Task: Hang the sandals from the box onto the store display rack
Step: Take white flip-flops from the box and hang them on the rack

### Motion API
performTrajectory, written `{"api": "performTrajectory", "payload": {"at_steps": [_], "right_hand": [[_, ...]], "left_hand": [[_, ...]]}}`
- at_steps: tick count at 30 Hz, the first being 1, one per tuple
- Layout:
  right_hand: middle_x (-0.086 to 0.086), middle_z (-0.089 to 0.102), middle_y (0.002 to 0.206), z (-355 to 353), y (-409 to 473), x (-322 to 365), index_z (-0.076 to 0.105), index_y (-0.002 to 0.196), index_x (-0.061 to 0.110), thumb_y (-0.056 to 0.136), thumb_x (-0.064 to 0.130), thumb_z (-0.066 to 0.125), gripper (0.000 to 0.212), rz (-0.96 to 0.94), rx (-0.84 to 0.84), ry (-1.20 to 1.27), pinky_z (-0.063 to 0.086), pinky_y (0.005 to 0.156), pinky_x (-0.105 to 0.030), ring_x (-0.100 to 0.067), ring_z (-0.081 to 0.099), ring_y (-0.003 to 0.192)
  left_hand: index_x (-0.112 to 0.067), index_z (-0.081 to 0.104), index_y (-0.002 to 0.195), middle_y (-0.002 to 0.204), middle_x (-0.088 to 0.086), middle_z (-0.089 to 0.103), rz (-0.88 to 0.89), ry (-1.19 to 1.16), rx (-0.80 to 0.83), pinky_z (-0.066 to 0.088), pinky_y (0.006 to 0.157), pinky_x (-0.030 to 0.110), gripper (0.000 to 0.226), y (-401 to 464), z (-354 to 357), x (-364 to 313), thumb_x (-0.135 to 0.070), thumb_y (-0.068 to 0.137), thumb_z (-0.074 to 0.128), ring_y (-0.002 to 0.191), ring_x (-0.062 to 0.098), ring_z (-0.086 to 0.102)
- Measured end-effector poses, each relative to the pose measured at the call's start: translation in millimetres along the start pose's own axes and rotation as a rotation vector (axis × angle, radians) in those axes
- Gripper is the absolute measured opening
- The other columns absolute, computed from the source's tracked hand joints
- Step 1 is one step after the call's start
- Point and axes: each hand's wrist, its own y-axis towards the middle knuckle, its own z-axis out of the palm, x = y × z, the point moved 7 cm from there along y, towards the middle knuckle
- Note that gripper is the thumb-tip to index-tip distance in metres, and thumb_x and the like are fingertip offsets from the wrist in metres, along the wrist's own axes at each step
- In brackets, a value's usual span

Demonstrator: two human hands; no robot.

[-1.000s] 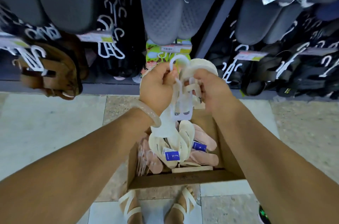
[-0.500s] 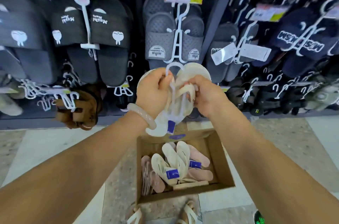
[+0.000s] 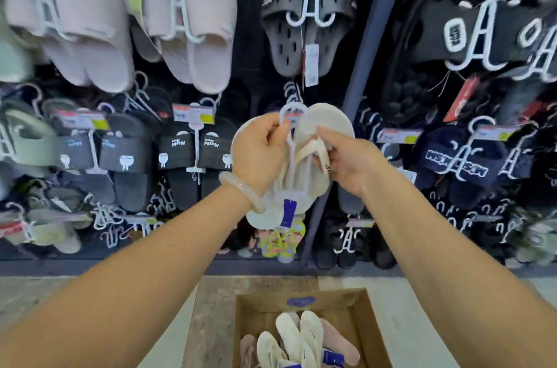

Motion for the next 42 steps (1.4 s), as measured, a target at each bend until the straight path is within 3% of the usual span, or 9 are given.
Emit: {"api": "performTrajectory", "payload": {"at_steps": [8,11,18,22,24,28,33,38,42], "right_hand": [[-0.007,0.062,0.073,3.8,-43.4,73.3,0.061,0.080,0.003,0.081,0.011,0.064,0.008,-0.097,0.046,-0.003,0.046,0.052,-0.023,-0.016,0.056,0.051],[-0.008,0.063,0.073,-0.6,-54.0,84.5,0.062,0.100,-0.002,0.080,0.009,0.065,0.023,-0.112,0.042,0.007,0.047,0.049,-0.022,-0.016,0.057,0.049],[-0.013,0.058,0.080,-16.6,-73.6,104.3,0.048,0.062,0.008,0.082,0.002,0.061,0.024,-0.122,0.066,-0.020,0.045,0.049,-0.023,-0.018,0.054,0.051],[-0.012,0.058,0.080,-20.6,-80.7,120.9,0.060,0.087,-0.001,0.082,0.004,0.062,0.007,-0.138,0.068,-0.051,0.047,0.049,-0.023,-0.018,0.056,0.050],[-0.010,0.060,0.076,-23.8,-82.8,127.4,0.060,0.103,-0.002,0.082,0.004,0.062,0.022,-0.151,0.041,-0.072,0.048,0.052,-0.026,-0.018,0.057,0.051],[-0.006,0.060,0.063,-28.4,-88.2,136.2,0.061,0.102,0.003,0.083,0.010,0.062,0.021,-0.184,0.004,-0.137,0.047,0.050,-0.021,-0.014,0.058,0.045],[-0.005,0.058,0.065,-29.7,-99.5,134.7,0.060,0.094,0.007,0.094,0.028,0.050,0.023,-0.170,0.056,-0.387,0.035,0.042,-0.018,-0.012,0.055,0.036],[-0.002,0.060,0.061,-35.8,-98.4,118.4,0.060,0.077,0.010,0.090,0.026,0.050,0.023,-0.110,0.068,-0.407,0.028,0.041,-0.019,-0.013,0.045,0.042],[0.001,0.059,0.056,-42.8,-91.4,97.7,0.060,0.078,0.012,0.083,0.026,0.054,0.016,-0.082,0.011,-0.392,0.026,0.038,-0.018,-0.016,0.039,0.046]], "left_hand": [[0.001,0.055,0.072,0.060,0.005,0.046,0.050,0.019,-0.118,0.033,0.061,0.030,0.027,18.4,-16.9,-74.1,-0.015,0.094,0.050,0.058,0.013,0.036],[0.006,0.059,0.077,0.068,0.022,0.055,0.058,0.018,-0.182,0.039,0.064,0.039,0.027,17.7,-19.8,-92.2,-0.014,0.093,0.050,0.063,0.020,0.041],[0.009,0.055,0.076,0.069,0.023,0.051,0.030,-0.056,-0.181,0.037,0.063,0.041,0.030,15.7,-10.2,-117.5,-0.014,0.093,0.049,0.064,0.019,0.039],[0.009,0.057,0.077,0.072,0.027,0.055,0.082,-0.016,-0.179,0.039,0.064,0.041,0.033,22.4,-7.0,-132.0,-0.019,0.093,0.050,0.065,0.021,0.041],[0.009,0.054,0.072,0.060,0.018,0.046,0.108,0.033,-0.134,0.034,0.060,0.036,0.034,26.6,-5.9,-140.3,-0.017,0.093,0.050,0.061,0.019,0.038],[0.002,0.055,0.064,0.052,-0.001,0.038,0.194,0.212,-0.056,0.038,0.068,0.034,0.037,33.2,-7.1,-158.7,-0.027,0.085,0.047,0.067,0.026,0.043],[-0.008,0.068,0.085,0.115,0.001,0.055,0.302,0.367,-0.108,0.030,0.100,0.029,0.026,27.1,-11.6,-166.4,-0.028,0.091,0.052,0.119,0.023,0.043],[-0.010,0.045,0.058,0.064,0.001,0.047,0.279,0.316,-0.063,0.043,0.081,0.044,0.036,25.0,-2.8,-153.8,-0.024,0.092,0.046,0.077,0.030,0.048],[-0.031,0.029,0.051,0.062,-0.007,0.039,0.289,0.311,-0.164,0.042,0.078,0.044,0.046,11.2,1.7,-136.5,-0.022,0.090,0.049,0.082,0.036,0.053]]}}
